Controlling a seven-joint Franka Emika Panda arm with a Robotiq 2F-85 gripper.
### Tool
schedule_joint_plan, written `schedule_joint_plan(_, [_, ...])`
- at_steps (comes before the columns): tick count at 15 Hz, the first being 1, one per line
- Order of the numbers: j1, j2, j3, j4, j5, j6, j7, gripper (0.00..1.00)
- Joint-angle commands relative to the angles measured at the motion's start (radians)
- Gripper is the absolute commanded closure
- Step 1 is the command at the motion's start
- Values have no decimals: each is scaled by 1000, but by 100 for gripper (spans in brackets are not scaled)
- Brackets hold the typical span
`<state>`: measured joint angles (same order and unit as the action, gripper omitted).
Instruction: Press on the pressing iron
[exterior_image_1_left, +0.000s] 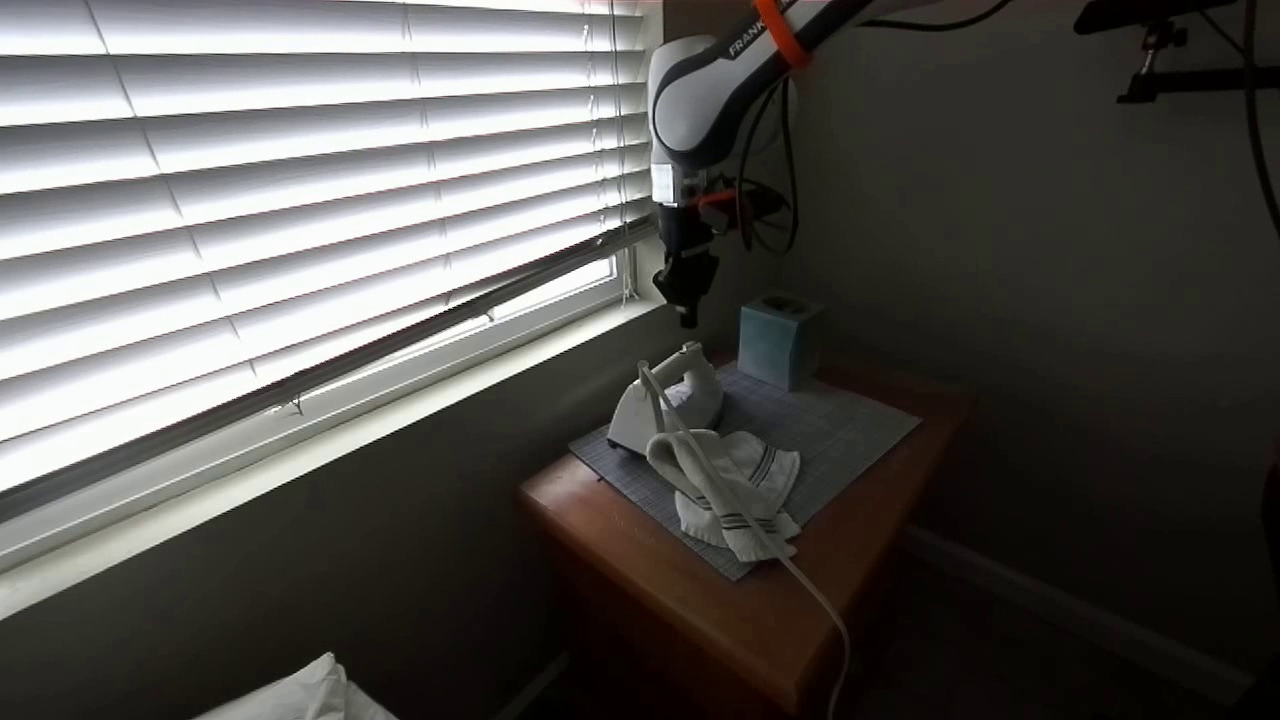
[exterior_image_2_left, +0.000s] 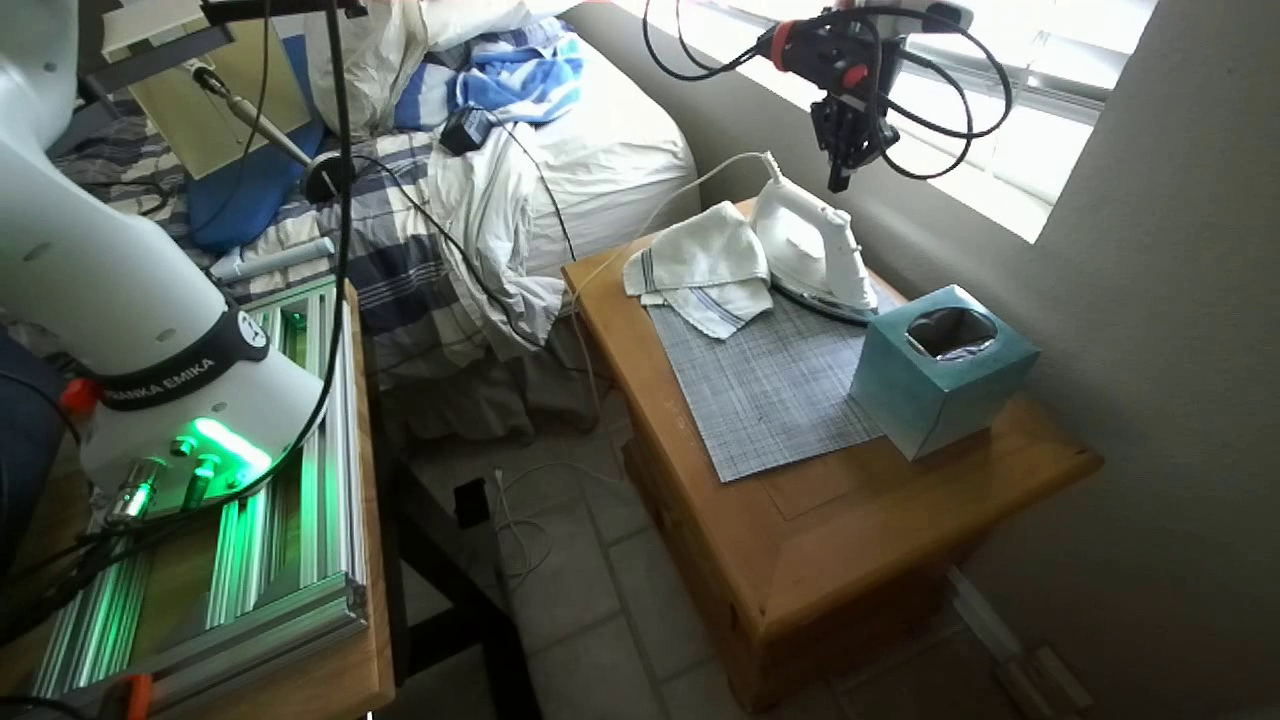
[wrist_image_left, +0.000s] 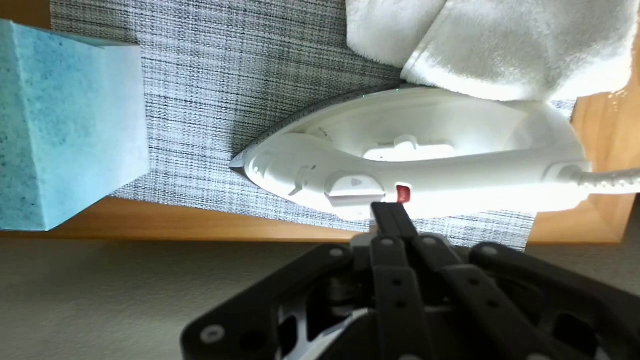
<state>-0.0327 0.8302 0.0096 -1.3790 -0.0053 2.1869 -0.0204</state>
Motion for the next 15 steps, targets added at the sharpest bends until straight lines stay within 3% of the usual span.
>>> schedule_joint_plan(1, [-8, 50, 4, 69, 26, -29, 0, 100])
schedule_joint_plan(15, [-22, 122, -1, 159, 39, -21, 17, 100])
